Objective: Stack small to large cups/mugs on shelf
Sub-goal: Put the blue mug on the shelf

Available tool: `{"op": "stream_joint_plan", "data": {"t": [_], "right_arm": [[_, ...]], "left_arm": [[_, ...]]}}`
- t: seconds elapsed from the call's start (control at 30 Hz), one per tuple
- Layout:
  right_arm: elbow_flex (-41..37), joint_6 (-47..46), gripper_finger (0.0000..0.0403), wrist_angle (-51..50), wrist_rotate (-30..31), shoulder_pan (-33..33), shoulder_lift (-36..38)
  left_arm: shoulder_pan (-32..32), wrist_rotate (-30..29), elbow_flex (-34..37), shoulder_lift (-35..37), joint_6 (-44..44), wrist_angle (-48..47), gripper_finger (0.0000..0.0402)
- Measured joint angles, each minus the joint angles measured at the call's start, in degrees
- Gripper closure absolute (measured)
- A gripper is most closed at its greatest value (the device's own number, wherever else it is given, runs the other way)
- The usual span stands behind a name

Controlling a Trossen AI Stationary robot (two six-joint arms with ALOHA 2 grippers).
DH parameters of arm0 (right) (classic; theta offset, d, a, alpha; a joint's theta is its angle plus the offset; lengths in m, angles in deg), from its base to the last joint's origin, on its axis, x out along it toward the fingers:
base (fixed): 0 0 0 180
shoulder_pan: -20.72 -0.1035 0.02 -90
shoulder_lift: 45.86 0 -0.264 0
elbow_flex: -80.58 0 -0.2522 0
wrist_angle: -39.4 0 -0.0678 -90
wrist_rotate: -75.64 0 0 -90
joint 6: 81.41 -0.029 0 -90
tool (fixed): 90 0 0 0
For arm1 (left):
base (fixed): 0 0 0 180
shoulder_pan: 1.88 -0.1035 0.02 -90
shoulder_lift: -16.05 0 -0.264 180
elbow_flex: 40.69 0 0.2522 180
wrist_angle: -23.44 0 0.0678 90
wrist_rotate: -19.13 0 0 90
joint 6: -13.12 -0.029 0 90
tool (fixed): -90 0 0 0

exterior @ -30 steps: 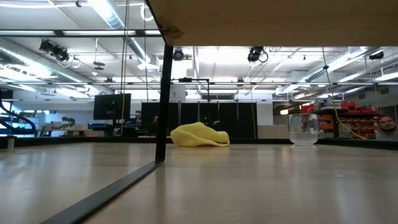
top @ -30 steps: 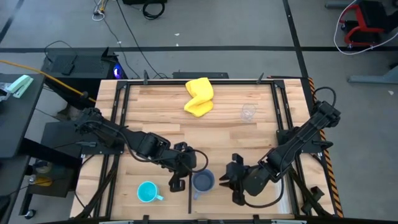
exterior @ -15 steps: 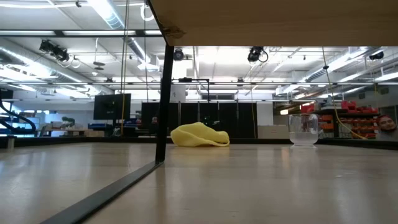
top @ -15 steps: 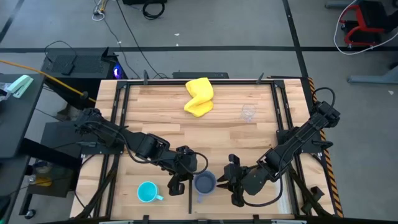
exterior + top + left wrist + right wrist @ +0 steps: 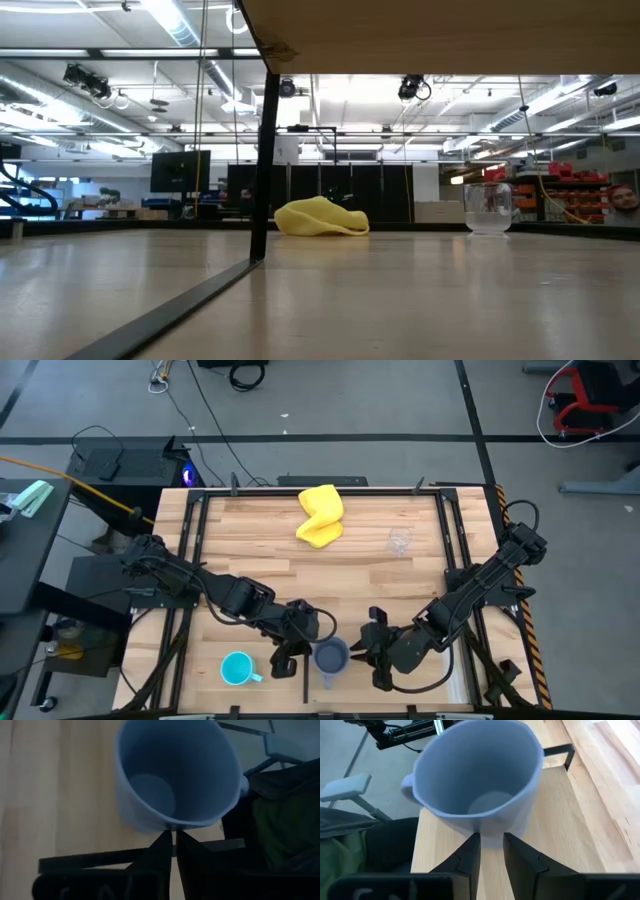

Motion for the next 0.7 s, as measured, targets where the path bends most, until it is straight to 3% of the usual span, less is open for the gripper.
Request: {"op": "stream_joint_plan", "data": {"t": [0.7], "right_arm": [[0.0, -0.62, 0.0312, -3.47, 1.3, 0.04, 0.04]], "left_arm": [[-2.05, 4.41, -0.02, -1.77, -0.42, 2.47, 0.0382]]}}
